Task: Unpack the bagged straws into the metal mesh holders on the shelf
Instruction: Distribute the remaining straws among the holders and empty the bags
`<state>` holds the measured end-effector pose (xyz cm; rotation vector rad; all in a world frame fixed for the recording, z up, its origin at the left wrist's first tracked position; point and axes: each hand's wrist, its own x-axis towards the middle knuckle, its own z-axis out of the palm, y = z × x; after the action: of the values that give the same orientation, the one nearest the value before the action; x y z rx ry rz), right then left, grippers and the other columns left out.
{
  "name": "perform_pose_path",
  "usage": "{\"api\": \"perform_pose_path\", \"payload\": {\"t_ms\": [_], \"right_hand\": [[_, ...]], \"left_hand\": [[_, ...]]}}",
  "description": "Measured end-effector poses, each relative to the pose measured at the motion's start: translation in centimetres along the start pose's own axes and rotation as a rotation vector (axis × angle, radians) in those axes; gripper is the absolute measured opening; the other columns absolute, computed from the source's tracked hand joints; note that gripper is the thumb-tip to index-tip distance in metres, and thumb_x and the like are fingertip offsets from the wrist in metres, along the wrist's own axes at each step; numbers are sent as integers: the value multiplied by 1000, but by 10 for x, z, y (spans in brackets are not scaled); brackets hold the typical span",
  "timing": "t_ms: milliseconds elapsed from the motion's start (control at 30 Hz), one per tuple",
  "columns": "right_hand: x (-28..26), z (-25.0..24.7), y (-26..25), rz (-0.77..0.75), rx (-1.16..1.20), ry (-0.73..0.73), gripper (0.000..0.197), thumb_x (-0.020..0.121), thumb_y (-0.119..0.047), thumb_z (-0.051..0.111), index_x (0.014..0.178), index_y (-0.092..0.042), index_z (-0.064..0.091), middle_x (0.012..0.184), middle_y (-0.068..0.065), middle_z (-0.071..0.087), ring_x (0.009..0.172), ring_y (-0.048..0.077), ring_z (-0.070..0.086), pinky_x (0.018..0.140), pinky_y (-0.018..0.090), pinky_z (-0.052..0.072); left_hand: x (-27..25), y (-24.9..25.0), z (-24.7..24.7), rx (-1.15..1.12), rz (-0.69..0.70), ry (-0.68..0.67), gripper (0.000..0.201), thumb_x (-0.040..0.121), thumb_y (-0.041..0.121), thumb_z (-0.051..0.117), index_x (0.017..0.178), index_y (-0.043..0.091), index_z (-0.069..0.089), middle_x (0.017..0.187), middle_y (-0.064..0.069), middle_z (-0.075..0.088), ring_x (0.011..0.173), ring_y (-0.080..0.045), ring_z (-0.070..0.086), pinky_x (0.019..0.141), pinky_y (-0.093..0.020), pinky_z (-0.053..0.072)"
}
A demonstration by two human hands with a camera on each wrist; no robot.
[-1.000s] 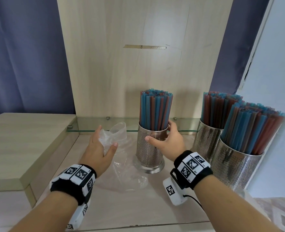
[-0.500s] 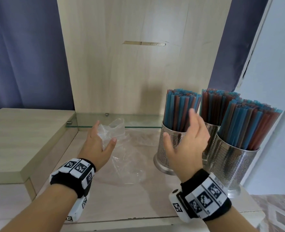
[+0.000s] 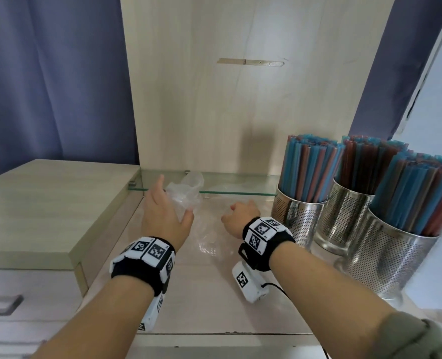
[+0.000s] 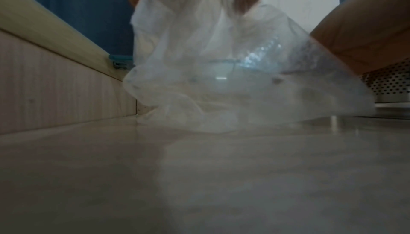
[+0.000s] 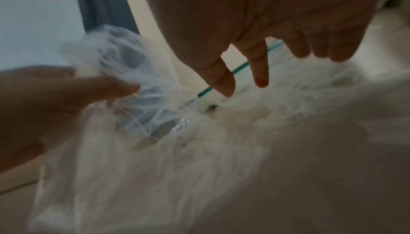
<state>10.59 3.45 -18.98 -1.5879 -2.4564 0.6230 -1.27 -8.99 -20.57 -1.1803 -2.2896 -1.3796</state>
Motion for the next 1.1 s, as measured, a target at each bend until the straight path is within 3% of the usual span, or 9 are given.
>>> {"api": "perform_pose_path", "payload": {"t_ms": [200,333,467,600,767,867,900,1000,1100], "right_hand": [[16,2,-6,88,-257,-49,59,94,-46,44,149,-27,35,161,17,-9,146,45,2,117,53,16],[17,1,-9,81,-434,-113,52,101,-35,35,151,-21,32,161,19,-11,146,48,-8,119,56,9],[29,-1,-2,4,-465,-69,51,102,-27,35,150,-12,29,162,13,5,147,40,9,118,46,19],[39,0,-3,35,-415,-69,44,97,-25,41,139,-12,39,148,10,32,134,38,34,107,43,33],[45,6,5,139,-210,-125,67,93,-28,48,150,-8,20,155,20,23,140,41,27,116,49,27],[55,9,8,115,-178,-221,79,97,-36,42,155,-16,-8,160,25,11,145,36,26,119,45,22],[63,13,9,99,-181,-233,82,94,-39,45,155,-18,-7,159,22,21,141,35,33,115,43,29],[54,-1,3,-24,-337,-177,66,86,-43,54,146,-24,32,140,10,53,120,33,55,95,37,47],[34,-11,-1,-123,-489,-194,29,86,-35,58,111,-21,63,109,6,64,93,31,60,85,36,52]], "left_hand": [[1,-3,3,-29,7,-4,90,81,22,74,151,6,19,143,-18,37,129,-34,41,102,-41,39],[2,-4,4,-35,-2,-8,90,81,24,73,151,7,19,145,-17,37,130,-34,41,102,-41,40],[1,-5,5,-44,-2,-7,90,80,25,74,150,7,20,146,-15,36,131,-33,41,102,-41,39],[1,-4,5,-38,-4,-13,91,81,27,73,151,8,19,147,-15,35,131,-33,41,102,-41,39],[1,-4,4,-37,4,-28,91,83,27,71,152,8,16,151,-13,31,136,-30,36,107,-37,35],[-1,-5,4,-40,4,-32,91,83,27,71,152,9,14,152,-12,29,137,-28,35,107,-35,34],[-1,-5,4,-47,6,-34,91,84,26,71,152,9,14,152,-11,29,137,-27,35,107,-33,34],[-1,-5,4,-63,-2,-42,90,84,27,70,152,12,13,153,-8,28,138,-24,34,105,-30,32],[0,-6,5,-63,5,-40,89,85,28,70,152,13,12,153,-6,27,138,-23,34,104,-27,31]]}}
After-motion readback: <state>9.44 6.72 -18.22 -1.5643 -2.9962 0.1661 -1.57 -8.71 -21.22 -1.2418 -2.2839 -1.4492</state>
